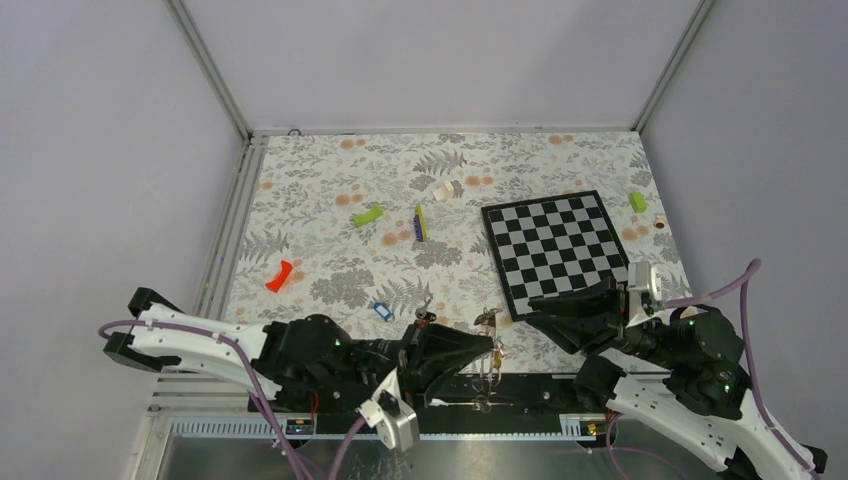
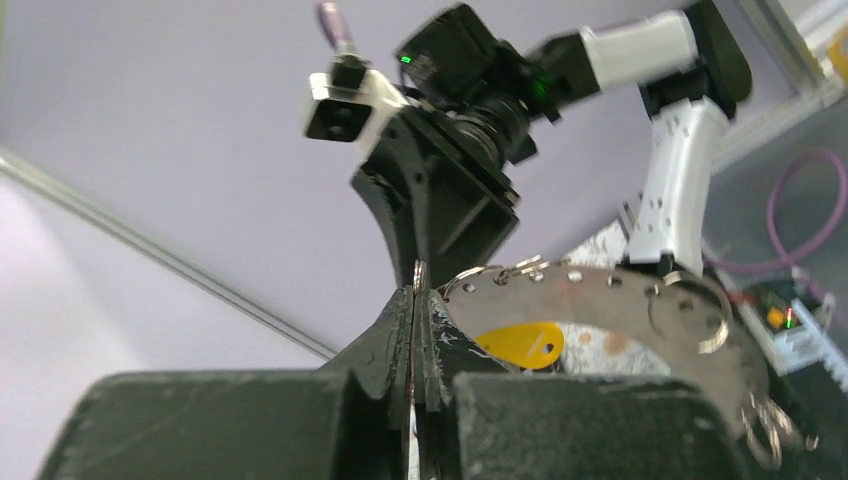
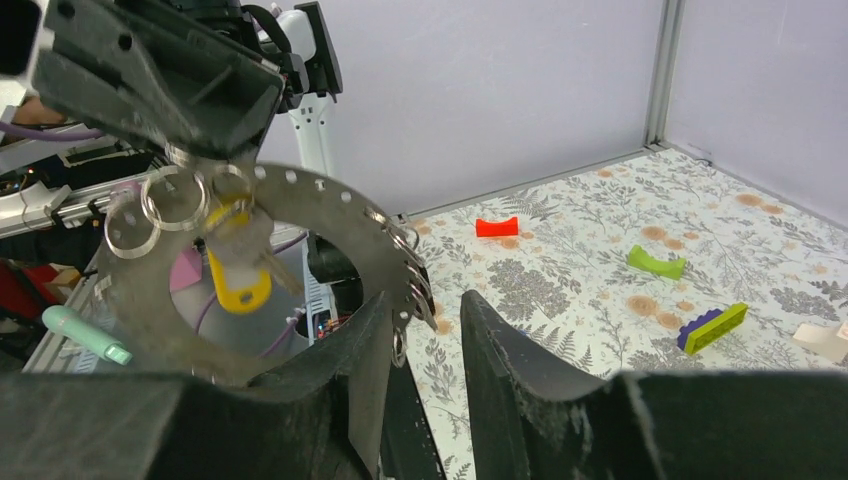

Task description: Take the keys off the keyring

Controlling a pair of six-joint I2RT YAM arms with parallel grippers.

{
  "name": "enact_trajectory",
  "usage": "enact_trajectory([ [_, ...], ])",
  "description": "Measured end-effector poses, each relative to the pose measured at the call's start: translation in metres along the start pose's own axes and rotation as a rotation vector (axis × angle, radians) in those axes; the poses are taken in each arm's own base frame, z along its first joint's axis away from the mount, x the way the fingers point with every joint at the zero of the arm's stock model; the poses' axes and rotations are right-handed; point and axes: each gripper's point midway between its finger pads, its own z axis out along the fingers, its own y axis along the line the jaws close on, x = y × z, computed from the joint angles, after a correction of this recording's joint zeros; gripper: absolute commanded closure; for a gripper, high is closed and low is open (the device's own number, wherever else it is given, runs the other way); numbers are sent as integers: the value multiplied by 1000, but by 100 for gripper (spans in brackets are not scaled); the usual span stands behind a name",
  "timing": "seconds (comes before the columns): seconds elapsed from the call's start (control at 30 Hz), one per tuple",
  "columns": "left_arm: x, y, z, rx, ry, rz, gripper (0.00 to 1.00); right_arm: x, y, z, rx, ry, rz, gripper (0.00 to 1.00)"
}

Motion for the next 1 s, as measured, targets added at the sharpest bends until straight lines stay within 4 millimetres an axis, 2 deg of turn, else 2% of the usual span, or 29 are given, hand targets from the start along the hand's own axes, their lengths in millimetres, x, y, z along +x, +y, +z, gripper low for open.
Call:
enact_trajectory([
  [0.17,-6,25,-3,-182,-46,-210,100,2,-2,-3,11,7,-16,61],
  [0.37,12,47,-13,-400,2,-505,100,4,-1,-8,12,9,-26,61],
  [0.47,20,51,-18,-464,31,-602,100,1,0,-10,6,3,-29,61],
  [0.6,18,52,-24,-477,12,-680,100,-3,6,-10,-23,-5,-32,62],
  [0.83,3,71,-61,-540,-109,-792,100,-10,22,-6,-110,-33,-14,72],
  [1.0,-2,76,-65,-555,-141,-818,100,2,26,4,-152,-9,47,75],
])
